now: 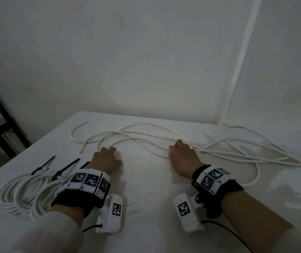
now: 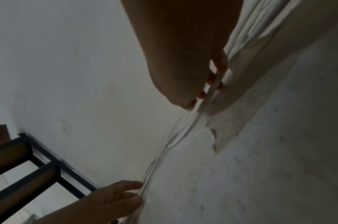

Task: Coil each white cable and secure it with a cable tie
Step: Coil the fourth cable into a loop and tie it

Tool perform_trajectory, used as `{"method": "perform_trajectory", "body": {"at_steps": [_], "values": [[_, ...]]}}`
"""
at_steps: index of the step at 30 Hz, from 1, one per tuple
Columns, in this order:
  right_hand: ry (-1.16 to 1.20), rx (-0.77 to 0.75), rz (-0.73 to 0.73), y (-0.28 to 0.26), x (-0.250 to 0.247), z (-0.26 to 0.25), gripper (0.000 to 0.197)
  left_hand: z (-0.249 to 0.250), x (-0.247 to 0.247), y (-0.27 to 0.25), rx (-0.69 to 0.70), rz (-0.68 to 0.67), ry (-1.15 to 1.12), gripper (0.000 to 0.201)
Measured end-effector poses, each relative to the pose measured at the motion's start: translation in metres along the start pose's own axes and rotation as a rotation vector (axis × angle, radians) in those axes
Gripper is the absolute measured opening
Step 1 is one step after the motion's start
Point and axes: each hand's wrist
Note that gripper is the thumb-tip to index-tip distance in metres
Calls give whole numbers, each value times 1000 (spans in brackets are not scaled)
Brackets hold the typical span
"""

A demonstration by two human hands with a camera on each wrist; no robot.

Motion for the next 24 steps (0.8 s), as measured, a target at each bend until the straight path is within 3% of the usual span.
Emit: {"method": "perform_trajectory", "body": {"at_steps": [5,8,10,13,15,20,24], "values": [[44,57,26,8,1,-5,27,5,1,0,30,-26,28,52],[97,3,126,3,-4,-8,22,15,-2,-2,71,15,18,55],[57,-45,144,-2,-7,-6,29,21,-3,-1,96,47,7,56],[-170,-75,91,-3,-3,0,32,23,-1,2,11,74,-12,53],[-182,-49,61,-2,-1,5,25,20,-1,2,-89,72,-40,50],[135,-47,162,-6,-12,3,9,15,2,1,-136,73,-67,50],[358,-254,260,-21,-37,6,12,14,1,0,-104,133,-34,61]]}}
Point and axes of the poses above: each hand's wrist, its own y-axis towards the middle knuckle, its own x-axis out of the palm, z = x × y, and after that the axes turned 13 degrees about x, right-handed
